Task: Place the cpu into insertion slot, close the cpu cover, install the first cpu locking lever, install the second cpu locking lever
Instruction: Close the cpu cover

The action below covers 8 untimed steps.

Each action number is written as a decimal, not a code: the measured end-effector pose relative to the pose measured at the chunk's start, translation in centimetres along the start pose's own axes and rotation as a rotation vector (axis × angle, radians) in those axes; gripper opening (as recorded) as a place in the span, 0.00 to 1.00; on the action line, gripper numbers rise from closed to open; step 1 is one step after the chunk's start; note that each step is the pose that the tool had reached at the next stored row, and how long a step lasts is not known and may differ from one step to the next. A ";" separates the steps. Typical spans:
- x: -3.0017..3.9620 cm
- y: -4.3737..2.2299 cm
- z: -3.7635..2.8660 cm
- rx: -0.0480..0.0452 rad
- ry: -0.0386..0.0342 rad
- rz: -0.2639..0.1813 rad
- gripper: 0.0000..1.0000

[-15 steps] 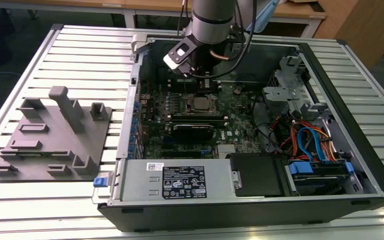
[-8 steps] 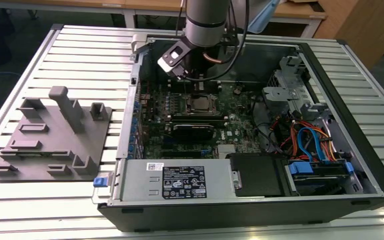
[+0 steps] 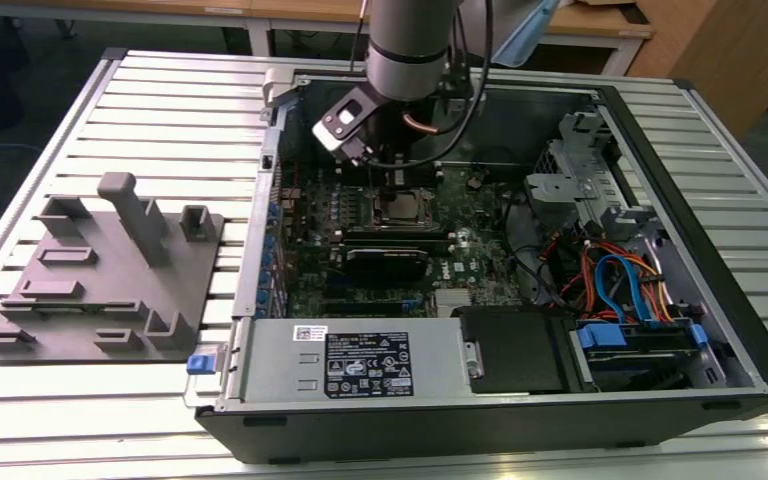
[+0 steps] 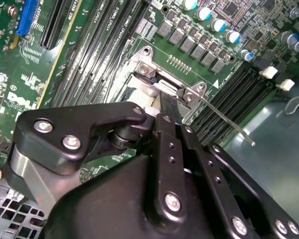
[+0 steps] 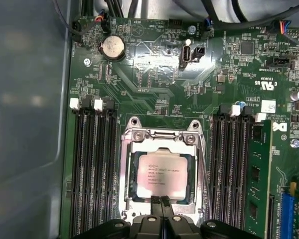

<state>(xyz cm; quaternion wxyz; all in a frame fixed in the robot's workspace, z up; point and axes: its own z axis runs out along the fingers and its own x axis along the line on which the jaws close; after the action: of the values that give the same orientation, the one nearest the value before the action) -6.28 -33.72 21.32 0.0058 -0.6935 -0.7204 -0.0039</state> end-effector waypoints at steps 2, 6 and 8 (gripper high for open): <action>0.00 -0.06 0.11 0.0000 0.0015 0.000 0.10; 0.00 -0.13 0.38 0.0001 0.0030 0.000 0.10; 0.00 -0.13 0.50 0.0008 0.0033 0.000 0.10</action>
<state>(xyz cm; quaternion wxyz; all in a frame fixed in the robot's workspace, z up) -6.41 -33.72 20.82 0.0072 -0.6935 -0.7204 -0.0048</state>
